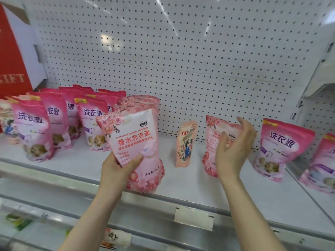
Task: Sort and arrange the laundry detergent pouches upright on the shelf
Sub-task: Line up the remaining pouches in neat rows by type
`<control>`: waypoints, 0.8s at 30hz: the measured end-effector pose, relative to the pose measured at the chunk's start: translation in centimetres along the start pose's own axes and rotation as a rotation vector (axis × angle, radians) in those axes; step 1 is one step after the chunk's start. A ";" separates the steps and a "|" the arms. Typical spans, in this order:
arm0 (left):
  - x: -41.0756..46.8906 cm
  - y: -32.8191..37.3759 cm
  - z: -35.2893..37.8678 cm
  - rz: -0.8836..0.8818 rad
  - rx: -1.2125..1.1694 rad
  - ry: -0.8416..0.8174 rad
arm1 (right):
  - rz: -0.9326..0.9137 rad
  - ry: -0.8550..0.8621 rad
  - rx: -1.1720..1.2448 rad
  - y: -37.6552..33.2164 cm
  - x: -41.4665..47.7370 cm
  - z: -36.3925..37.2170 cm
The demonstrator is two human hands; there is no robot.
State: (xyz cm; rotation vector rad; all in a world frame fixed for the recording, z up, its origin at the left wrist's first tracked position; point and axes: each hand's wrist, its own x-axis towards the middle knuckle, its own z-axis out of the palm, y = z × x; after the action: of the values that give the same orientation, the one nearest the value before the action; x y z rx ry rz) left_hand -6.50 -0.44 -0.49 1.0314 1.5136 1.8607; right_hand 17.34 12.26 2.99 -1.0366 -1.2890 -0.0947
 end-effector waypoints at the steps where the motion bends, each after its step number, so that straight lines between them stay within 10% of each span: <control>1: 0.1 -0.1 0.2 0.000 -0.006 -0.001 | -0.130 -0.048 -0.070 -0.6 -0.2 0.7; 12: 0.5 -1.4 0.7 -0.013 -0.028 -0.026 | -0.426 -0.132 -0.551 -1.3 0.0 1.6; 18: 0.5 -1.4 0.3 -0.009 -0.037 0.004 | -0.350 -0.787 -0.553 -4.1 0.6 4.1; 24: 0.7 -1.0 -2.8 0.052 -0.071 0.091 | -0.393 -0.773 -0.551 -4.4 2.7 5.4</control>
State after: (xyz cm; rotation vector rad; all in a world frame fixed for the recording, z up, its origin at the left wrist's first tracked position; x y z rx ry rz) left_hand -9.26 -1.20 -1.55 0.9741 1.4736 2.0074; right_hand 11.78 14.66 7.29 -1.3291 -2.2485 -0.3930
